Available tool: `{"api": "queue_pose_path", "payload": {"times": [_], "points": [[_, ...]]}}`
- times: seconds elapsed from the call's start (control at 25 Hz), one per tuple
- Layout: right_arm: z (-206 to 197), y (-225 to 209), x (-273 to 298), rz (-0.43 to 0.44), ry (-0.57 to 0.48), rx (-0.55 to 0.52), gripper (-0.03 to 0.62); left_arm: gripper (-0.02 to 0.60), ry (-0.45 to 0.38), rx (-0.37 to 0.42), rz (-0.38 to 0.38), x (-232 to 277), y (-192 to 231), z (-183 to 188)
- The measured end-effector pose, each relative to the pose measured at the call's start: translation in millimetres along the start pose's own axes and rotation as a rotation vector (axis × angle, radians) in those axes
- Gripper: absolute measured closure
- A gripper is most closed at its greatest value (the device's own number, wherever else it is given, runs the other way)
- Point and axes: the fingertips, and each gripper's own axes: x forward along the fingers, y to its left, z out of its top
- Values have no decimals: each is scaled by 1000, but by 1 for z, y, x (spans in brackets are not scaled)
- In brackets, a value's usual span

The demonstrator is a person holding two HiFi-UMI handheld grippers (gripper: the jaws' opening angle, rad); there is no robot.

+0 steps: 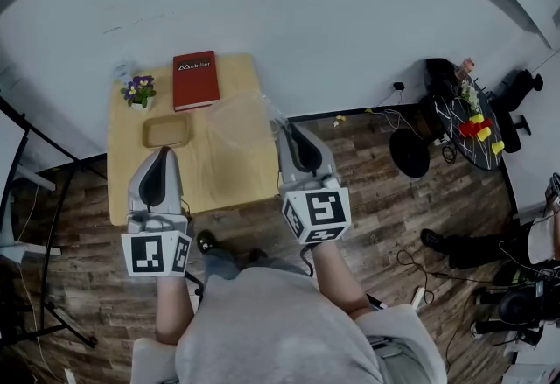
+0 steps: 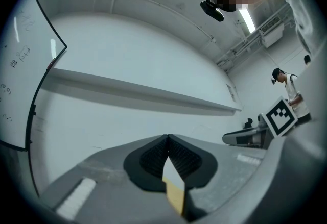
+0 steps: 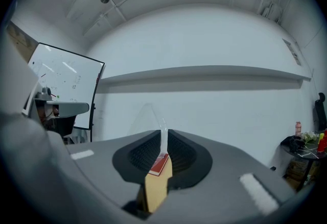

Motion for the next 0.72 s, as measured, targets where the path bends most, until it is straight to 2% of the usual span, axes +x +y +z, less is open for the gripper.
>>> {"api": "queue_pose_path", "payload": {"times": [0.72], "points": [[2, 2, -1, 8, -11, 6, 554, 578, -3, 7, 21, -7, 2, 2]]}}
